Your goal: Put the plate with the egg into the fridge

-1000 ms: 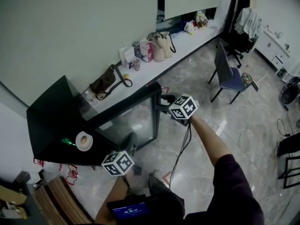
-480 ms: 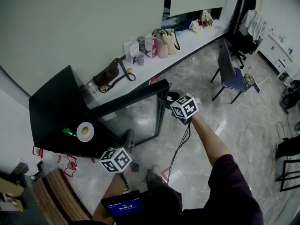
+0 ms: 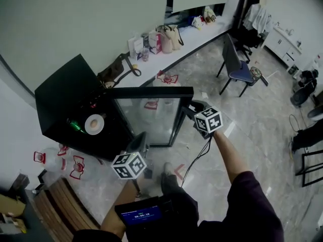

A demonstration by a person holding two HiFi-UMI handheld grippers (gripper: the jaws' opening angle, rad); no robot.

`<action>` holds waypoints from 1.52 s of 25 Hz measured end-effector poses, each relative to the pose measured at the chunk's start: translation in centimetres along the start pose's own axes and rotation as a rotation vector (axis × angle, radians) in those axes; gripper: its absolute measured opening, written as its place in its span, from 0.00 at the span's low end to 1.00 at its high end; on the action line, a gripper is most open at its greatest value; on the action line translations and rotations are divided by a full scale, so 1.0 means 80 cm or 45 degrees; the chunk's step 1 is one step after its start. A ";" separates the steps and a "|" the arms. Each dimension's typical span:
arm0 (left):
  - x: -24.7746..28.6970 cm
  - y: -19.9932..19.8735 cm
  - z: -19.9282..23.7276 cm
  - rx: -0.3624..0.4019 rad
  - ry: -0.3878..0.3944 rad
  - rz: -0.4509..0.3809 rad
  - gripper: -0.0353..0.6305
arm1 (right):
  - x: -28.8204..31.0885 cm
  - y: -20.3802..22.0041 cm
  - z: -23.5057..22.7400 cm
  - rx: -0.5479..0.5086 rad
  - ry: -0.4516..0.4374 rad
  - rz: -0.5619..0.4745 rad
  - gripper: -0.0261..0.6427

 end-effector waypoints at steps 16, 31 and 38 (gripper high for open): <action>-0.091 0.071 -0.084 0.107 0.110 0.100 0.07 | -0.188 0.050 0.150 -0.118 -0.251 -0.123 0.16; -0.241 0.088 -0.052 0.085 -0.351 -0.101 0.07 | -0.146 0.056 0.326 -0.367 -0.898 -0.168 0.05; -0.309 0.095 -0.040 0.046 -0.594 -0.221 0.07 | -0.130 0.041 0.424 -0.371 -1.118 -0.209 0.05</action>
Point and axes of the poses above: the fingertips, and each gripper's own axes: x forward along the fingers, z to its left, y out of its underside, the point moved 9 cm from there along -x, backward along the fingers, and after that the axes turned 14 degrees about y, right-handed, at the moved point
